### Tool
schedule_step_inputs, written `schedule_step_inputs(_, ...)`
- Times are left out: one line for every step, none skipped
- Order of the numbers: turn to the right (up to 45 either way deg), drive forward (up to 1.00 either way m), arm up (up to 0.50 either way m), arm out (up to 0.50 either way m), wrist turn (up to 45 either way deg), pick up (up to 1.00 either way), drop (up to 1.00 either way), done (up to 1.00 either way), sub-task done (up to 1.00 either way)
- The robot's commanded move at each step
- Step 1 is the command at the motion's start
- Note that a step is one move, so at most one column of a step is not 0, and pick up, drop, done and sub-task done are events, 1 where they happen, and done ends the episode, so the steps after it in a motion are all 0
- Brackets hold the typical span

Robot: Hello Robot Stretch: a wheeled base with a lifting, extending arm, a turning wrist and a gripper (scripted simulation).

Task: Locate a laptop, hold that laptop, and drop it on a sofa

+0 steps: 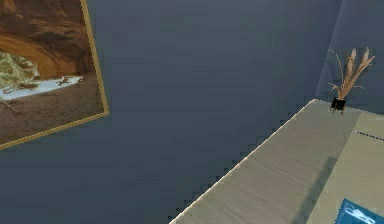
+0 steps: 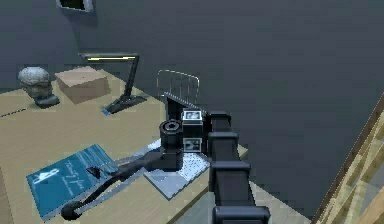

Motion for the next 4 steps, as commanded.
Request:
schedule_step_inputs(0.0,0.0,0.0,0.0,45.0,0.0,0.0,0.0,0.0)
schedule_step_inputs(0.0,0.0,0.0,0.0,27.0,0.0,0.0,0.0,0.0)
schedule_step_inputs(0.0,0.0,-0.3,0.0,0.0,0.0,0.0,0.0,0.0)
schedule_step_inputs(0.0,0.0,0.0,0.0,0.0,1.0,0.0,0.0,0.0)
